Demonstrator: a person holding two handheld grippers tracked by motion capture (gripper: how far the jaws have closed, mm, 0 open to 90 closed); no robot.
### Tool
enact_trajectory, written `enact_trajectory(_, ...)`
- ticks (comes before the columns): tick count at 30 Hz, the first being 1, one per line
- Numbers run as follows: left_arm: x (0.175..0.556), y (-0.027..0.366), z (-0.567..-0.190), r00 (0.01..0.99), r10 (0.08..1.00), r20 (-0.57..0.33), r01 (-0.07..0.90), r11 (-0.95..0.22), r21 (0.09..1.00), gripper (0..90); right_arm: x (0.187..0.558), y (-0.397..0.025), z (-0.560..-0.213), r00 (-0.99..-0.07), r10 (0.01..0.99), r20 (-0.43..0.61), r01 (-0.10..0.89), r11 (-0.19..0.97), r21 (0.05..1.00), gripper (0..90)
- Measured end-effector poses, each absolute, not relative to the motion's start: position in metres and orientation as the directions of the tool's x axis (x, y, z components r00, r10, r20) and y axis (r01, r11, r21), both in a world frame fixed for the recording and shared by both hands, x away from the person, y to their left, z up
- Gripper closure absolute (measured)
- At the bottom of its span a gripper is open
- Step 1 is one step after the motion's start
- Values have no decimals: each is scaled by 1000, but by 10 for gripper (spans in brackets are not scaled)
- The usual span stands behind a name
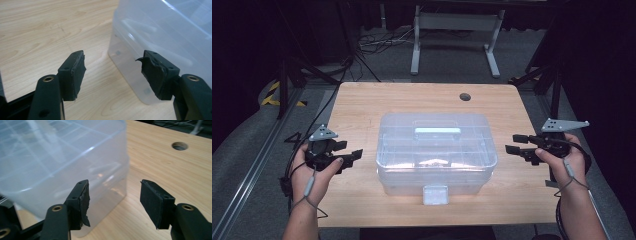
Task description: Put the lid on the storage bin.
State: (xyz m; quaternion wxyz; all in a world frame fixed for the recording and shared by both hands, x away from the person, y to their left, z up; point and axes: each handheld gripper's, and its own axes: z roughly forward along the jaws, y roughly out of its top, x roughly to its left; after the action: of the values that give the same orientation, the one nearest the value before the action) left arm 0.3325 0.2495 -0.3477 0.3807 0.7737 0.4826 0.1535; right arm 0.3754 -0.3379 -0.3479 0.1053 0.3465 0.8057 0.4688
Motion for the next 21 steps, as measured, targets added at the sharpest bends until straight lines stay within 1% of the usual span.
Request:
enact_trajectory(3,338,255,-352,469,875,-122,630,-234,740,341,380,-343,-352,-718,680,151,464,305,832,402)
enact_trajectory(5,343,261,-358,449,886,-119,634,-221,741,333,388,-353,-361,-683,713,159,478,272,835,382)
enact_trajectory(8,352,268,-369,427,895,-131,642,-198,741,318,392,-357,-366,-669,726,161,486,263,834,374)
enact_trajectory(13,365,273,-383,419,902,-101,638,-214,740,278,404,-368,-383,-647,749,144,487,261,833,360)
enact_trajectory(16,369,272,-388,418,904,-87,641,-225,733,277,410,-370,-391,-641,754,143,499,268,824,350)
enact_trajectory(18,374,271,-396,408,911,-54,647,-246,722,277,415,-371,-400,-636,757,149,517,275,811,339)
enact_trajectory(21,380,270,-404,411,910,-61,658,-249,711,276,422,-371,-414,-628,763,156,538,280,795,330)
